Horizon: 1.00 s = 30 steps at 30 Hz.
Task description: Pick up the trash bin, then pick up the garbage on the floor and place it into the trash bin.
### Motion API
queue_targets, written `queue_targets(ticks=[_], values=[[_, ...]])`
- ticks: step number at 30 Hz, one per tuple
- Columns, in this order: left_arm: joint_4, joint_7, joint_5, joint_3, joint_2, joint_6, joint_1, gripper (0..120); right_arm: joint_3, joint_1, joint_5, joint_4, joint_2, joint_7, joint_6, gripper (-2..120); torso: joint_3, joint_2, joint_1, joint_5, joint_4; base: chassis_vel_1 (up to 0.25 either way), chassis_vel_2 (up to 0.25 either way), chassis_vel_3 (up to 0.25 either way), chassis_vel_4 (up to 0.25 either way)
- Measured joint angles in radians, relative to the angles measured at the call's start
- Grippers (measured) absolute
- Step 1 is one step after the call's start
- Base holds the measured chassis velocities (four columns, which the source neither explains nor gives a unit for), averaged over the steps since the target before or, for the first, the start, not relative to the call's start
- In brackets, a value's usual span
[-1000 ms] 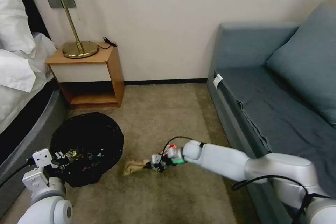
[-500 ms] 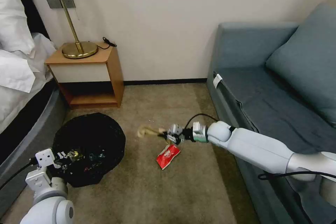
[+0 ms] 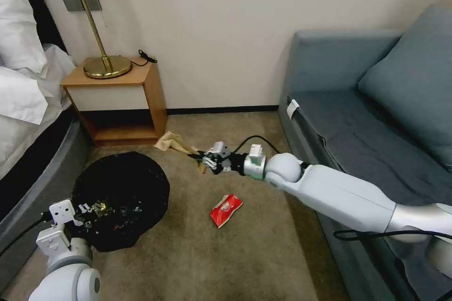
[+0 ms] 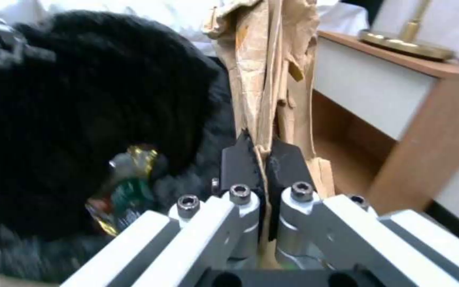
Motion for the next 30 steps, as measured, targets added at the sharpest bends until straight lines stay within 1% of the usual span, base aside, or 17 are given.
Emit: queue_targets(ticks=[2,6,7,11,19,25,26,28,29,30], values=[[0.0,0.0,0.0,0.0,0.0,0.0,0.0,3,-0.006,0.002,0.002,-0.004,0.013,0.006,-0.001,0,0.0,0.0,0.0,0.0002,0.0001,0.0,0.0,0.0,0.0],[-0.003,-0.001,0.001,0.0,0.0,0.006,-0.004,3,-0.046,0.01,0.014,-0.016,0.112,0.049,-0.016,0,0.0,0.0,0.0,0.0,0.0,0.0,0.0,0.0,0.0],[-0.003,-0.001,0.001,0.0,0.0,0.006,-0.004,3,-0.046,0.01,0.014,-0.016,0.112,0.049,-0.016,0,0.0,0.0,0.0,0.0,0.0,0.0,0.0,0.0,0.0],[-0.003,-0.001,0.001,0.001,0.0,0.007,-0.006,3,-0.097,0.015,0.017,-0.018,0.177,0.082,-0.026,0,0.0,0.0,0.0,0.0,0.0002,0.0,0.0,0.0,0.0],[-0.005,-0.003,0.001,0.001,0.0,0.01,-0.011,3,-0.171,0.009,0.012,-0.013,0.223,0.119,-0.028,0,0.0,0.0,0.0,0.0001,0.0,0.0,0.0,0.0,0.0],[-0.007,-0.003,0.001,0.003,0.0,0.01,-0.009,3,-0.197,0.015,0.006,-0.034,0.249,0.133,-0.033,0,0.0,0.0,0.0,0.0002,0.0,0.0,0.0,0.0,0.0],[-0.007,-0.004,0.001,0.004,0.0,0.01,-0.008,3,-0.214,0.02,-0.004,-0.046,0.26,0.164,-0.04,0,0.0,0.0,0.0,0.0001,0.0,0.0,0.0,0.0,0.0],[-0.008,-0.004,0.001,0.004,0.0,0.01,-0.008,3,-0.229,0.025,-0.012,-0.056,0.268,0.195,-0.045,0,0.0,0.0,0.0,0.0002,0.0001,0.0,0.0,0.0,0.0],[-0.008,-0.004,0.001,0.004,0.0,0.01,-0.008,3,-0.229,0.025,-0.012,-0.056,0.268,0.195,-0.045,0,0.0,0.0,0.0,0.0002,0.0001,0.0,0.0,0.0,0.0],[-0.008,-0.004,0.001,0.004,0.0,0.01,-0.008,3,-0.238,0.03,-0.021,-0.061,0.27,0.222,-0.05,0,0.0,0.0,0.0,0.0002,0.0,0.0,0.0,0.0,0.0]])
